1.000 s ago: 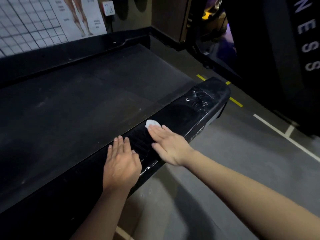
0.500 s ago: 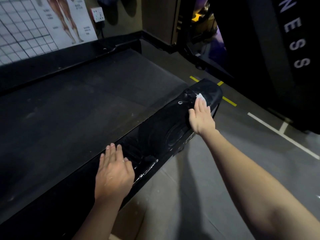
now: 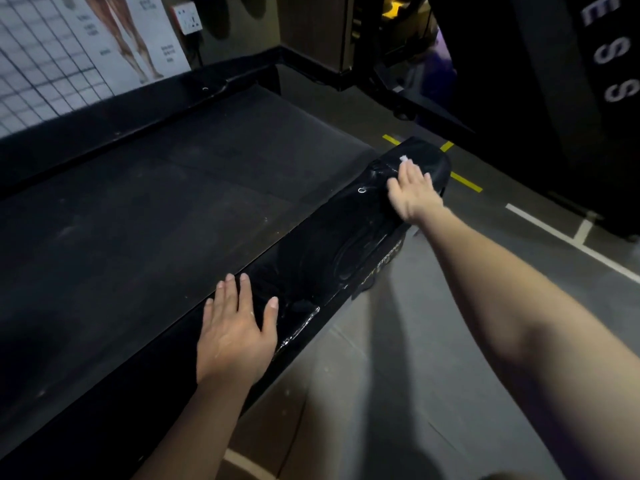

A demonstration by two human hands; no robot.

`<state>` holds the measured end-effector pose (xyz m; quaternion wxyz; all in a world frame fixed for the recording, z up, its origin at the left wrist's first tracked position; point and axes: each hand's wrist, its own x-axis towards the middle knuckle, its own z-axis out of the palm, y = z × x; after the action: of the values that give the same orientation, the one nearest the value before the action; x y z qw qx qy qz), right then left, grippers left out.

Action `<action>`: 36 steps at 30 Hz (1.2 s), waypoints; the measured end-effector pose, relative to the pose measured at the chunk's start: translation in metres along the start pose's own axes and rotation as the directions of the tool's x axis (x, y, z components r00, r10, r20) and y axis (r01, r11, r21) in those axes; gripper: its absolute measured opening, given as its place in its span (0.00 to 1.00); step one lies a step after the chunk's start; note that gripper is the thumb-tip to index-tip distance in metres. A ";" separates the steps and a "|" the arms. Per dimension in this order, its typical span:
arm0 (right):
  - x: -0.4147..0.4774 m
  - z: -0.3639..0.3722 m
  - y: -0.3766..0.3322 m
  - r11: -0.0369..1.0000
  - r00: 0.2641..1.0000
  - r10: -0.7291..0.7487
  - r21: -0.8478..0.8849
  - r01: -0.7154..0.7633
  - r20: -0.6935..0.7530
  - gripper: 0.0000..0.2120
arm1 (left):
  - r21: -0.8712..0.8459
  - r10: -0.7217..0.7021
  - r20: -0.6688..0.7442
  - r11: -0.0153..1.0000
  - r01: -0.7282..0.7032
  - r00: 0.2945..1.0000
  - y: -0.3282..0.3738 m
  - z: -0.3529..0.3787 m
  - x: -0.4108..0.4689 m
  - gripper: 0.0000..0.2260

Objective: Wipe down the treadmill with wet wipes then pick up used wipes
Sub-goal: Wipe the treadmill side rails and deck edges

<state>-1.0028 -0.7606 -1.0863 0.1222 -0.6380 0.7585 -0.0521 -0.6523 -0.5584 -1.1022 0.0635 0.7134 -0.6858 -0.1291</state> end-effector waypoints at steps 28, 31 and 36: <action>0.045 -0.001 -0.044 1.000 1.000 0.002 0.019 -0.002 0.014 0.38 | 0.004 0.019 -0.033 1.000 -0.019 0.999 -0.002 0.007 0.002 0.34; 0.014 -0.011 -0.043 0.996 0.995 -0.083 0.029 0.082 0.046 0.32 | 0.027 0.020 -0.041 0.999 -0.019 0.999 -0.002 0.007 0.003 0.37; -0.059 0.001 -0.011 0.938 0.941 -0.339 -0.075 0.339 0.025 0.39 | 0.009 0.007 -0.028 1.000 -0.007 1.000 -0.002 0.007 0.004 0.39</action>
<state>-0.9834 -0.7045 -1.0773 0.0910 -0.7636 0.6380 -0.0390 -0.6522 -0.5616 -1.1094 0.0706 0.7130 -0.6879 -0.1157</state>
